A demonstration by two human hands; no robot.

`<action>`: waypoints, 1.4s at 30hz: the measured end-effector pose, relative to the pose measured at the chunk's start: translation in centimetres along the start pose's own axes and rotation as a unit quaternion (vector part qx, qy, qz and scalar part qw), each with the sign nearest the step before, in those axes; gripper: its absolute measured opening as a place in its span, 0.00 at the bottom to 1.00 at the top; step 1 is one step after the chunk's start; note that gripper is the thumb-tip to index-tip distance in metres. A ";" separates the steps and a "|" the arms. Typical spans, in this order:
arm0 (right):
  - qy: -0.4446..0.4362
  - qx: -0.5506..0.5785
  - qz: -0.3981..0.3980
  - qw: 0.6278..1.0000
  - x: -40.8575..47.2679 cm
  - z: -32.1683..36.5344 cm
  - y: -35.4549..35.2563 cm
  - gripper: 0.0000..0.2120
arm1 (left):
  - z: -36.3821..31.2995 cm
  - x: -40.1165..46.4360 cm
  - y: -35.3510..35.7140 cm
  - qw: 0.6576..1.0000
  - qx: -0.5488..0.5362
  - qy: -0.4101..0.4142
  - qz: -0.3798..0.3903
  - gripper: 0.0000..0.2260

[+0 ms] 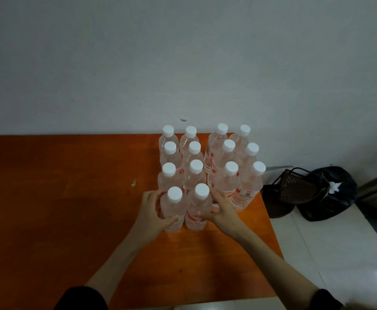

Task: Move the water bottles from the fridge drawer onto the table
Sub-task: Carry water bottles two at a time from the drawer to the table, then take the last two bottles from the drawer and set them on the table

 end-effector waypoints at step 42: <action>0.041 -0.415 -0.393 0.820 -44.8 -1.4 -25.8 0.39 | -34.8 -25.0 20.2 0.839 0.316 0.437 0.072 0.33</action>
Point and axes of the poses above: each hand's wrist, its own x-axis towards the middle knuckle, its own y-axis out of the palm, z = x × y, the point moved 10 cm from there along x, towards the middle knuckle, and after that the axes turned 4 degrees about x, right-handed, at the moved point
